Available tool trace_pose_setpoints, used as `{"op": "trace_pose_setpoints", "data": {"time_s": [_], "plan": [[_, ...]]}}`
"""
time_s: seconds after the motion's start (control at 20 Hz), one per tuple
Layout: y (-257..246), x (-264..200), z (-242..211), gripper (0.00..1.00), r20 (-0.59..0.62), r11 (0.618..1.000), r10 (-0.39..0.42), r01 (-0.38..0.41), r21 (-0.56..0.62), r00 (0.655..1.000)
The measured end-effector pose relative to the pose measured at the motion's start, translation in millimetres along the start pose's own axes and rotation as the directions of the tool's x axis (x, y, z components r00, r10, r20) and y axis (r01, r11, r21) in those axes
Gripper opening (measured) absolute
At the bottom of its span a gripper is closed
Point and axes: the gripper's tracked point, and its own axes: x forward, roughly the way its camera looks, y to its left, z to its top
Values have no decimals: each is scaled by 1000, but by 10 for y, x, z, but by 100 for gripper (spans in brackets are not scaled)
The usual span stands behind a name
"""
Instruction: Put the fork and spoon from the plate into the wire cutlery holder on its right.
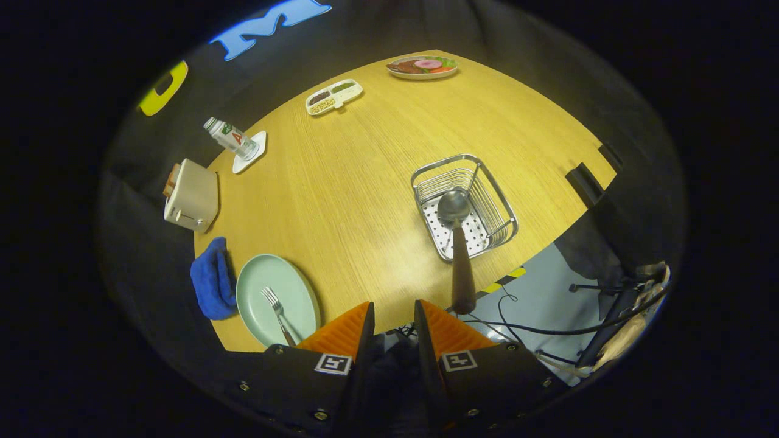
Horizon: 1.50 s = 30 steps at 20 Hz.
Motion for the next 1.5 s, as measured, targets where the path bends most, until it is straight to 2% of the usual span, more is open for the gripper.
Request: {"op": "trace_pose_setpoints", "data": {"time_s": [0.35, 0.8, 1.15, 1.5], "plan": [[528, 148, -172, 39, -80, 991, 64, -73, -115, 995], [1299, 416, -576, 40, -251, 938, 130, -201, -283, 959], [1589, 619, -806, 40, -336, 900, 107, -235, -366, 936], [1618, 843, -1116, 40, -401, 855, 30, -231, -465, 916]]}}
